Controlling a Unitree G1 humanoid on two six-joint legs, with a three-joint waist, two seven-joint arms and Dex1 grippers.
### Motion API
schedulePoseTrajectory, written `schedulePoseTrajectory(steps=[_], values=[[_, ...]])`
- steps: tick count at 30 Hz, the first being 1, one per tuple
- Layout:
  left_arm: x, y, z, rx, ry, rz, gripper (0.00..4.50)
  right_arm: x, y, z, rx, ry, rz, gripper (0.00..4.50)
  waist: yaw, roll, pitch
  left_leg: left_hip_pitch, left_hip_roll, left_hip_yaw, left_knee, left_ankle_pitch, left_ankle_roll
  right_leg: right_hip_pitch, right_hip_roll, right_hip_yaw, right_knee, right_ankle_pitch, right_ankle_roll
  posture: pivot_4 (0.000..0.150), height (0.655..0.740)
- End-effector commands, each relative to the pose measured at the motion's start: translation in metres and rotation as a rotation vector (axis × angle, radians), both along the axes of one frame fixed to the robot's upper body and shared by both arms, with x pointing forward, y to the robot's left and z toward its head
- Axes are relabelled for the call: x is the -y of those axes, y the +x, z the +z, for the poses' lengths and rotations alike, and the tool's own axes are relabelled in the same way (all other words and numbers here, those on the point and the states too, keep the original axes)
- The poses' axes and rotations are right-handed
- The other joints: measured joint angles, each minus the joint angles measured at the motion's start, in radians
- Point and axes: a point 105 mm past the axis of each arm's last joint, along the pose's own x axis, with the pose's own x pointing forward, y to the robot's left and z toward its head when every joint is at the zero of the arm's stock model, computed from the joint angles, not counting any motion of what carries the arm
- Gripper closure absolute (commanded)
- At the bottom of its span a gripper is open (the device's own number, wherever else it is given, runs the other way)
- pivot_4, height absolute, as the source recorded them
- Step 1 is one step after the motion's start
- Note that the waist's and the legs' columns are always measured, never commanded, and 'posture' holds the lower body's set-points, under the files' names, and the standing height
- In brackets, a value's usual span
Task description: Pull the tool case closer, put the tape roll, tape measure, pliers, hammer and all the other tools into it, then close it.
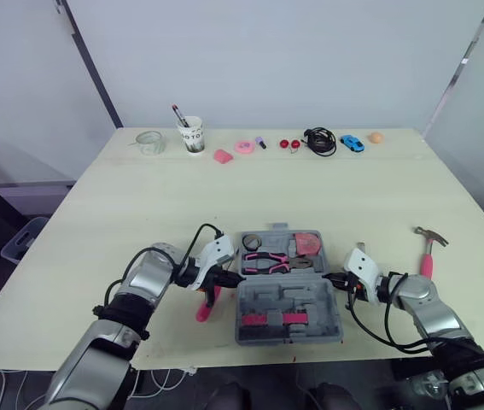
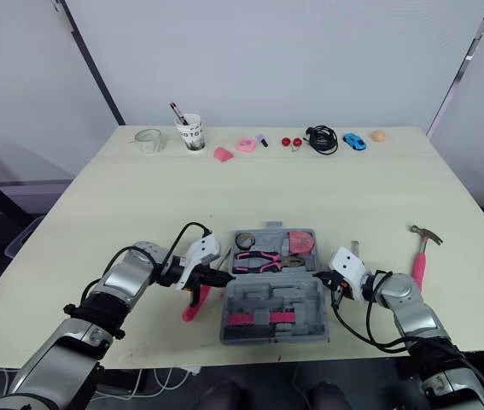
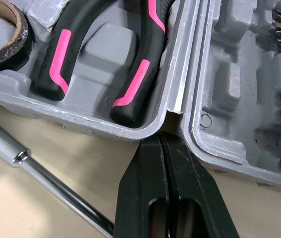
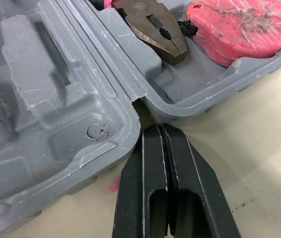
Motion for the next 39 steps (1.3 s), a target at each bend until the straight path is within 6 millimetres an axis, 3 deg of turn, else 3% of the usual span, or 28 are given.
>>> schedulePoseTrajectory(steps=[1, 28, 32, 39], values=[[0.007, -0.003, 0.001, 0.010, -0.010, -0.037, 4.44, -0.003, -0.002, 0.001, 0.012, 0.007, 0.019, 4.50, 0.000, 0.000, 0.000, 0.000, 0.000, 0.000, 0.000, 0.000, 0.000, 0.000, 0.000, 0.000, 0.000, 0.000, 0.000, 0.150, 0.7400], [-0.002, 0.011, 0.019, 0.109, -0.035, 0.043, 4.44, 0.029, 0.000, 0.014, 0.081, 0.016, -0.085, 4.50, 0.005, 0.000, 0.000, 0.000, 0.000, 0.000, 0.000, 0.000, 0.000, 0.000, 0.000, 0.000, 0.000, 0.000, 0.000, 0.150, 0.7400], [-0.004, 0.010, 0.033, 0.133, -0.079, 0.046, 4.44, 0.032, -0.002, 0.029, 0.119, 0.071, -0.108, 4.50, 0.004, 0.000, 0.000, 0.000, 0.000, 0.000, 0.000, 0.000, 0.000, 0.000, 0.000, 0.000, 0.000, 0.000, 0.000, 0.150, 0.7400], [-0.005, 0.003, 0.080, 0.229, -0.311, 0.104, 4.44, 0.034, -0.008, 0.068, 0.183, 0.262, -0.170, 4.50, 0.005, 0.000, 0.000, -0.001, 0.001, -0.003, 0.000, 0.000, 0.000, 0.000, -0.001, 0.000, 0.000, 0.000, 0.000, 0.150, 0.7400]])
